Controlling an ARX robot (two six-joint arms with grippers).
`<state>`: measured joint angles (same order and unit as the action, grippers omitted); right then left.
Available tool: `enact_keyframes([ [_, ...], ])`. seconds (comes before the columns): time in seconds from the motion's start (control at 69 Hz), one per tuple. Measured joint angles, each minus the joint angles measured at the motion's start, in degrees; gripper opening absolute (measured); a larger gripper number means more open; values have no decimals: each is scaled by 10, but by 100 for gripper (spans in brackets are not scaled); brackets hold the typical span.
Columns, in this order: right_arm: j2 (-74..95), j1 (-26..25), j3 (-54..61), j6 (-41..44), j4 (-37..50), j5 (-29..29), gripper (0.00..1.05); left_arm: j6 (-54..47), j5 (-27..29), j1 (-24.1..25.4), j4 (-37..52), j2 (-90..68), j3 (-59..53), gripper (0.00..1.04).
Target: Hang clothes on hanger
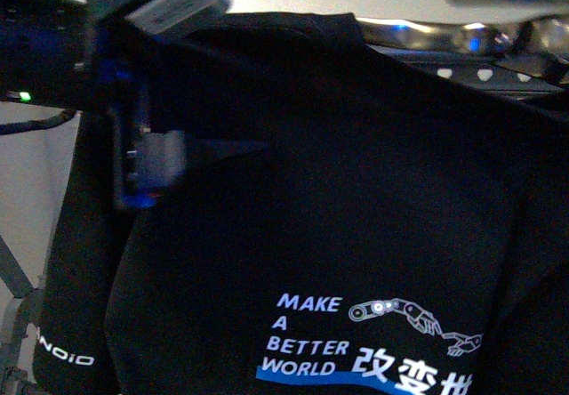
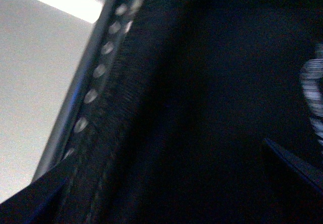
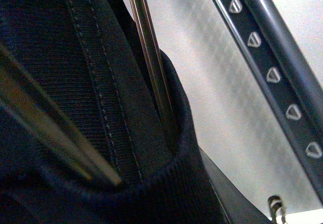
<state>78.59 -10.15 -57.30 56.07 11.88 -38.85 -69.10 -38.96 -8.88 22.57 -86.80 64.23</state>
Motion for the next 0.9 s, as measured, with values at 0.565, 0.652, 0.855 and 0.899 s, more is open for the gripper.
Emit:
enact_keyframes([
  [0.565,-28,-61,45,-85,-239,34,8,967,432,57,31,95,-27,85],
  [0.652,-9,-56,6,-141,-299,71,8,841,448,23,-21,153,-100,71],
  [0.855,29,-48,-99,-345,-396,64,8,719,444,35,43,235,-272,37],
  [0.899,39,-45,-128,-393,-410,62,8,712,443,40,55,248,-300,30],
])
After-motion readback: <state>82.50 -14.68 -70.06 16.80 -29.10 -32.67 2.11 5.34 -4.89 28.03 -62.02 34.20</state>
